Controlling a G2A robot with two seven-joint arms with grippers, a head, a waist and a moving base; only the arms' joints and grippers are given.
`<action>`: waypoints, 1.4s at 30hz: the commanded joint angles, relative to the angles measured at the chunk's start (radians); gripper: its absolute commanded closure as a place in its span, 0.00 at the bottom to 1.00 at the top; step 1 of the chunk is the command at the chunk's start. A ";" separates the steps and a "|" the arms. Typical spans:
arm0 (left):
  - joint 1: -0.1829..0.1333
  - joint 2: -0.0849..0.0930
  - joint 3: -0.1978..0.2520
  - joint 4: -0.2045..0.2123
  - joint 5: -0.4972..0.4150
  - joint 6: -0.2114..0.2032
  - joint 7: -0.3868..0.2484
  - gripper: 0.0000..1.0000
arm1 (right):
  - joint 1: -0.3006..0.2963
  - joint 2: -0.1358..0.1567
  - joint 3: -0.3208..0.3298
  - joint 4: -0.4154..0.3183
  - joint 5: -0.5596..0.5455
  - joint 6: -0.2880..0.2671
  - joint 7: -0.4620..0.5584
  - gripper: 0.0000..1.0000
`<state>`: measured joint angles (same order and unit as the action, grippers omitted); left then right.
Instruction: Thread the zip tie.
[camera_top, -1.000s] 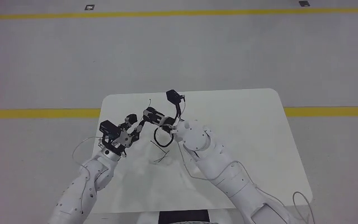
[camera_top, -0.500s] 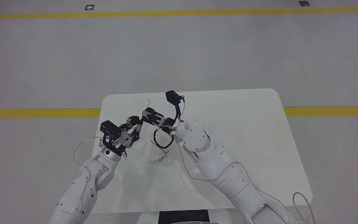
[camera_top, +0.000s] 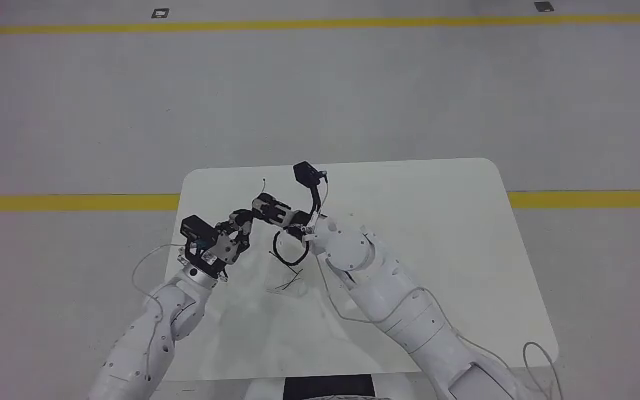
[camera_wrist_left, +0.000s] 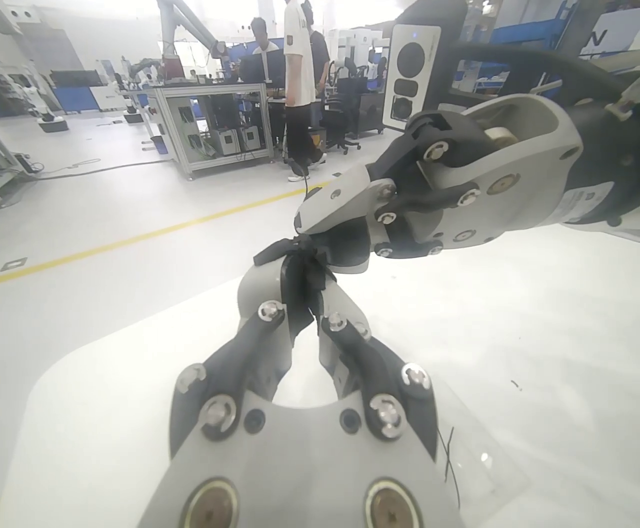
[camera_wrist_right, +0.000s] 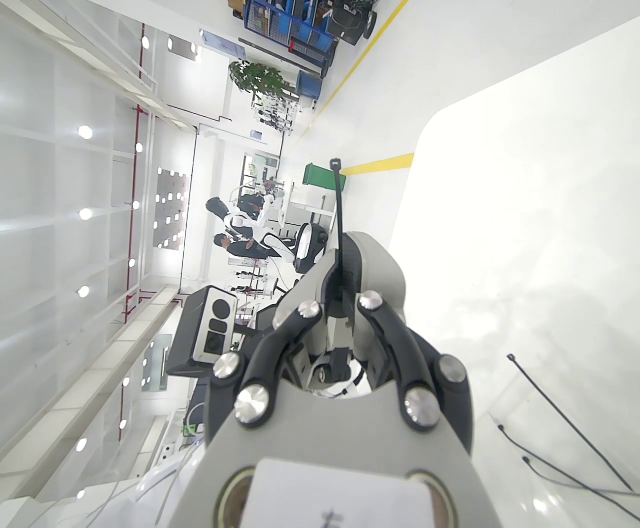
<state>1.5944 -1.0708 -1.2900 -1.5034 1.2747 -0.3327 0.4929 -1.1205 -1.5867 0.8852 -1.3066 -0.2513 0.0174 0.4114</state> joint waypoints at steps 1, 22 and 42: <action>0.000 0.000 -0.001 0.002 -0.002 -0.001 0.001 1.00 | 0.000 0.000 0.000 0.002 0.001 0.001 0.000 1.00; 0.018 0.047 0.056 -0.070 -0.188 -0.007 -0.067 1.00 | -0.053 0.031 0.074 -0.049 -0.042 -0.008 0.011 0.00; 0.009 0.156 0.098 -0.111 -0.378 -0.004 -0.167 1.00 | -0.070 0.053 0.122 -0.071 -0.059 -0.044 0.092 0.00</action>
<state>1.6061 -0.9139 -1.1942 -1.6179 0.9056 -0.3398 0.3367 -1.1909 -1.5336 1.0076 -1.3776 -0.3102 -0.0264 0.5031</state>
